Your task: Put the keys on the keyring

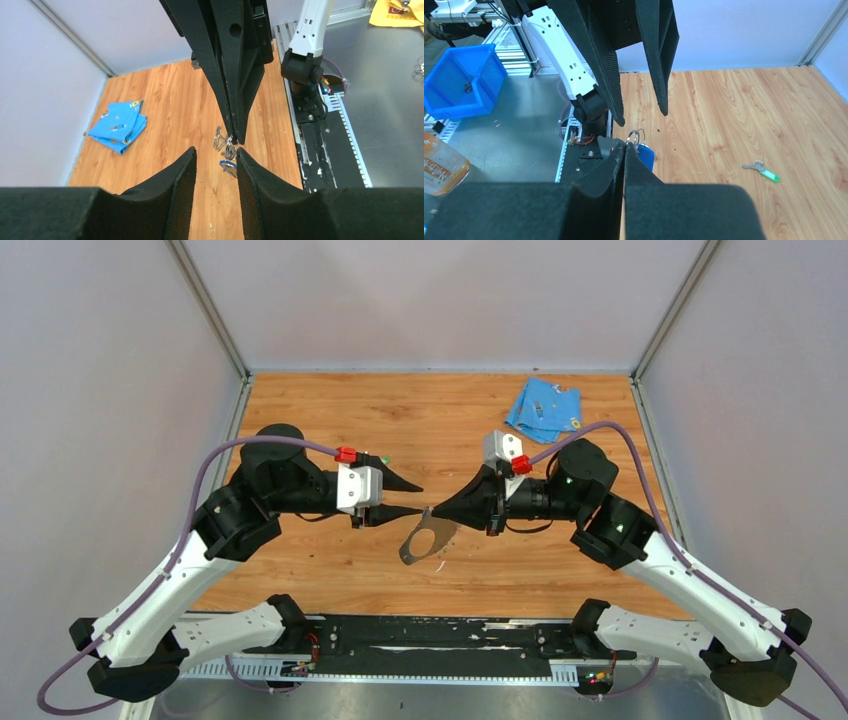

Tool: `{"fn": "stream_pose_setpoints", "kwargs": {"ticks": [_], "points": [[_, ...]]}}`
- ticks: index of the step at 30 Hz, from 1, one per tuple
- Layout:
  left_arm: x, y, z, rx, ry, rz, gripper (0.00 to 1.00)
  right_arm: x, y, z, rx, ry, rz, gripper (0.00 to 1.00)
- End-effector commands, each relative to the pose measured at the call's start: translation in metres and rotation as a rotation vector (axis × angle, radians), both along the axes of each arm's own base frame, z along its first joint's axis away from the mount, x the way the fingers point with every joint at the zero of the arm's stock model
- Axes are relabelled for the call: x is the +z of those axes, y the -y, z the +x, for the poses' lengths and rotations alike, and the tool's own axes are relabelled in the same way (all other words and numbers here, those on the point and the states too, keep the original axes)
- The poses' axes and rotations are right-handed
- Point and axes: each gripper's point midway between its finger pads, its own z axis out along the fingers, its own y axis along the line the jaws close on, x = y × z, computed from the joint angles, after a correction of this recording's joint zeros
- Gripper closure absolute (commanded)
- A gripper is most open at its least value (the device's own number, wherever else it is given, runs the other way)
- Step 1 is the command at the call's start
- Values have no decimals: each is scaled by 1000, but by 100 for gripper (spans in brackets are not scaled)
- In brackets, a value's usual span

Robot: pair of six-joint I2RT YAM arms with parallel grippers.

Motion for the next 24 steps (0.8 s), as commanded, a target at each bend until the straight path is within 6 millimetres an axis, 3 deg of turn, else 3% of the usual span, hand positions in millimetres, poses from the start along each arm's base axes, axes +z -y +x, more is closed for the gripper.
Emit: {"fn": "stream_pose_setpoints", "kwargs": {"ticks": [1,4,13,20,24], "points": [[2,1,-7,-49,38,-8,64,24,0,-7,31,38,97,100],[-6,-2,-9,-60,72,19,69,26,1,-7,34,39,103,100],[-11,-7,-12,-79,148,30,70,24,-2,-10,70,9,100,100],[-9,-4,-13,-78,118,-4,82,23,-5,-5,57,-5,105,100],[-12,-4,-14,-83,104,-3,94,24,-4,-1,27,-7,110,100]]}}
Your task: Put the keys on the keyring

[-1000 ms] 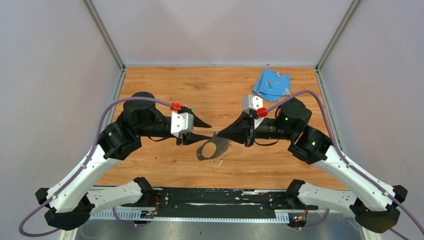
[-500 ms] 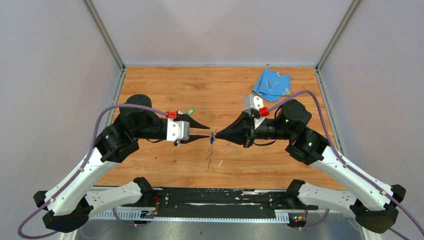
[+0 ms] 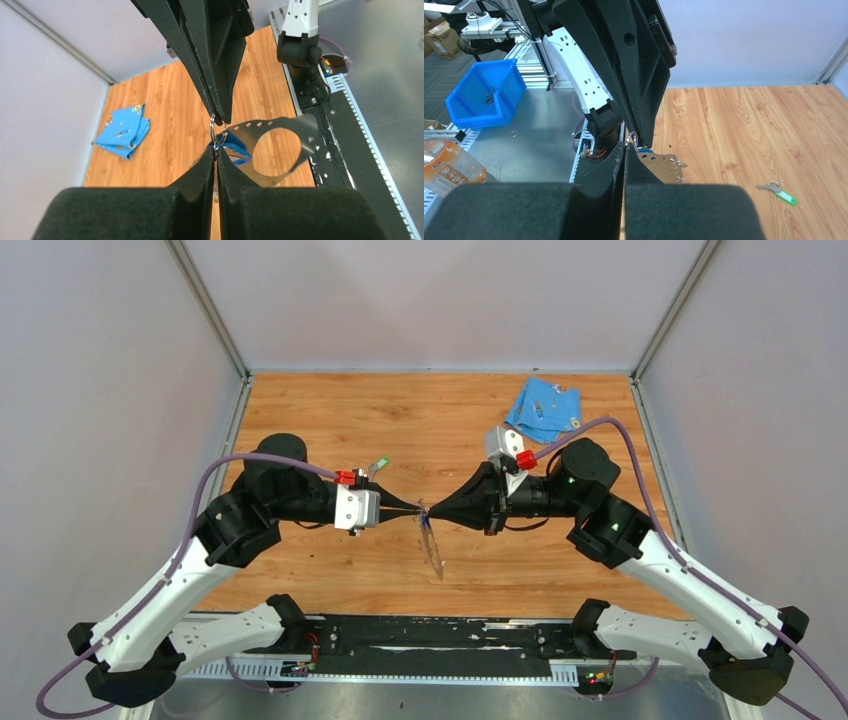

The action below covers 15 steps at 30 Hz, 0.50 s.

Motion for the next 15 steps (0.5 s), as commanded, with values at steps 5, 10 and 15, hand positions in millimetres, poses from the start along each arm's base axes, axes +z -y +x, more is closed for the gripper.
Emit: {"fn": "stream_pose_setpoints", "kwargs": {"ticks": [5,10,15], "points": [[-1,0,-4,-10,13,-17,100,15,2,10,-56,9,73,100],[-7,1,-5,-30,30,-9,100,18,2,14,-85,-10,109,100],[-10,5,-12,-72,11,-4,92,20,5,22,-142,-34,162,100]]}}
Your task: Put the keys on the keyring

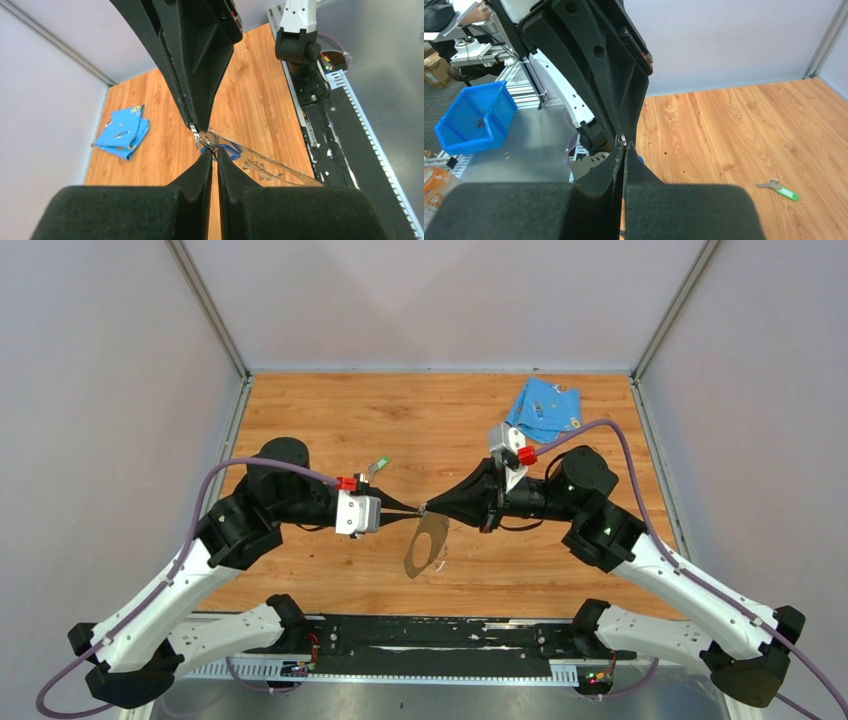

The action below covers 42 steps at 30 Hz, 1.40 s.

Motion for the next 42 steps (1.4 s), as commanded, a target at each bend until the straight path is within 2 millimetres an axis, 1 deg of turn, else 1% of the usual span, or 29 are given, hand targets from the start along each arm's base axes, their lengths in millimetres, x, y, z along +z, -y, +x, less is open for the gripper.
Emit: {"fn": "stream_pose_setpoints", "kwargs": {"ticks": [1,2,4,8,9,11,15,17,22,25,28,30,32,37,40,42], "points": [[-4,5,-13,-68,-7,-2,89,24,9,11,-90,16,123,100],[-5,5,-14,-72,-10,-2,86,24,10,13,-103,9,131,100],[-6,4,-15,-75,-6,-2,75,22,12,15,-122,-2,141,100],[-6,1,-16,-72,16,-7,60,20,14,16,-137,-12,151,100],[-5,0,-16,-70,22,-9,58,20,14,16,-134,-15,152,100],[-1,1,-13,-48,16,-19,58,18,13,15,-128,-20,149,100],[21,1,2,61,-31,-91,58,14,12,13,-114,-29,150,100],[29,0,5,93,-61,-112,58,13,12,11,-105,-29,157,100],[33,0,11,140,-119,-120,50,17,13,1,-55,-11,180,100],[32,2,2,93,-152,-103,48,17,13,-2,-36,-9,171,100],[26,5,-7,40,-186,-69,49,18,12,-2,-30,-3,168,100],[21,7,-5,40,-198,-53,52,20,11,-4,-20,2,169,100],[20,8,-2,48,-196,-53,55,21,11,-5,-10,4,167,100],[21,8,0,62,-205,-51,68,22,12,-5,-16,12,166,100],[17,8,1,72,-217,-39,73,22,13,-5,-21,16,165,100],[15,8,2,79,-226,-35,74,22,13,-4,-23,21,162,100]]}}
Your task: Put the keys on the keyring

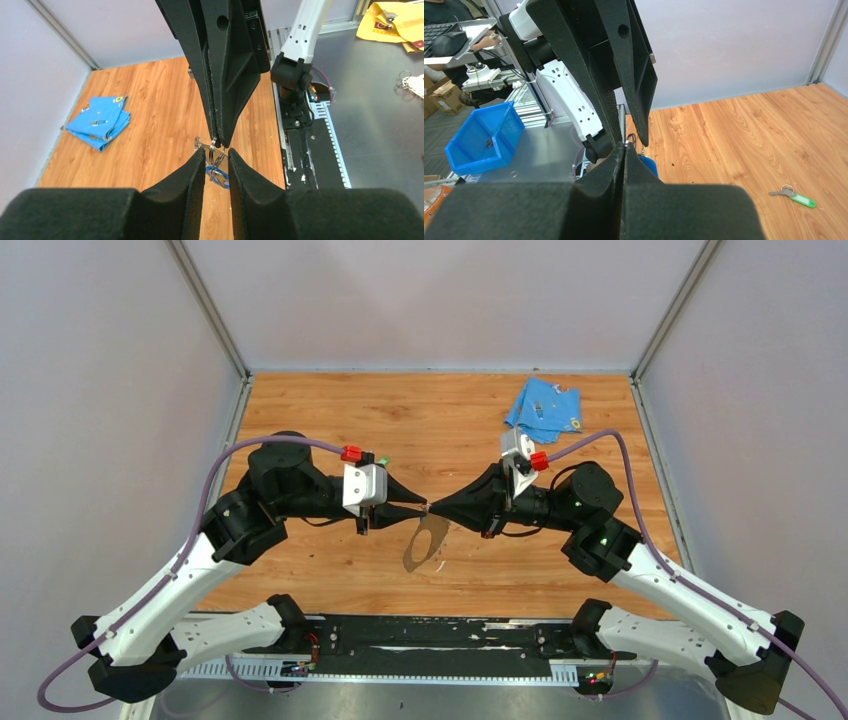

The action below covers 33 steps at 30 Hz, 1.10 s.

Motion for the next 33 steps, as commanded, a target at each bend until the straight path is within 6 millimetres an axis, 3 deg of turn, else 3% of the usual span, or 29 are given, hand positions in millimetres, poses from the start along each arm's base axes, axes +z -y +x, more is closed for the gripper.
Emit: {"fn": "stream_pose_setpoints", "kwargs": {"ticks": [1,7,11,15,20,24,26,30,33], "points": [[3,-1,-3,8,-31,4,74,26,7,-3,-3,77,61,100],[1,1,-3,9,-71,4,78,27,6,-4,7,81,57,100],[3,1,-3,8,-73,1,100,25,5,-5,15,85,43,100],[2,1,-1,24,-98,22,100,19,6,-2,0,90,-20,99],[-5,0,-4,20,-144,76,100,11,11,2,-19,97,-189,82],[-6,1,-4,22,-184,94,100,5,17,7,-19,146,-339,51],[-6,2,-4,20,-205,98,100,0,19,10,-15,163,-409,43],[-8,3,-5,17,-222,107,100,-10,22,4,74,178,-537,38],[-11,3,-5,13,-220,114,100,-12,20,0,142,190,-583,44]]}}
